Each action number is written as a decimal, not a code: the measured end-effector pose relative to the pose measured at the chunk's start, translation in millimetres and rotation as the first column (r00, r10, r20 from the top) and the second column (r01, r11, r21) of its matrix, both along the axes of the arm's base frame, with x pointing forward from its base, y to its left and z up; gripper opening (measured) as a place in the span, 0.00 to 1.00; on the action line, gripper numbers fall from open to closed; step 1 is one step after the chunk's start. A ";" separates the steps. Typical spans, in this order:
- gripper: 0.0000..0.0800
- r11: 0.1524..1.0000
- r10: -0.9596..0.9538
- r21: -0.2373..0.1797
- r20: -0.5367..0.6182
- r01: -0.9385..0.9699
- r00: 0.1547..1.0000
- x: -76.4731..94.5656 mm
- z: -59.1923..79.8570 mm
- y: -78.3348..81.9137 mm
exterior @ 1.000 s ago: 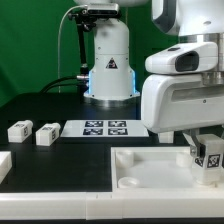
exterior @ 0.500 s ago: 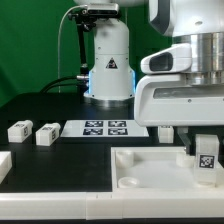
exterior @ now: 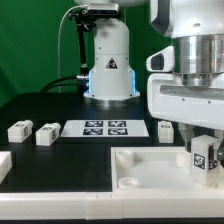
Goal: Assemble one leg
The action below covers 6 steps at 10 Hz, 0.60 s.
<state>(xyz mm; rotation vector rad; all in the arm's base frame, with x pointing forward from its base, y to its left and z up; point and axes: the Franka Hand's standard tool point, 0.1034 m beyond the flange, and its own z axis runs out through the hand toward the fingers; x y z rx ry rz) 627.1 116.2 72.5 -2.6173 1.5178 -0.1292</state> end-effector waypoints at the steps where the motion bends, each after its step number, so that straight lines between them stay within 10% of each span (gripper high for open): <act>1: 0.37 0.995 -0.092 0.023 -0.001 0.092 0.996 -0.4 -0.2 -1.5; 6: 0.78 0.966 0.257 -0.029 0.019 -0.256 0.966 -0.1 -0.9 -2.9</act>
Offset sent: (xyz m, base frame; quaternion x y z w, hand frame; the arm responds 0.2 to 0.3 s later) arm 0.0000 0.0000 0.0000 0.0000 0.0000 0.0000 1.0000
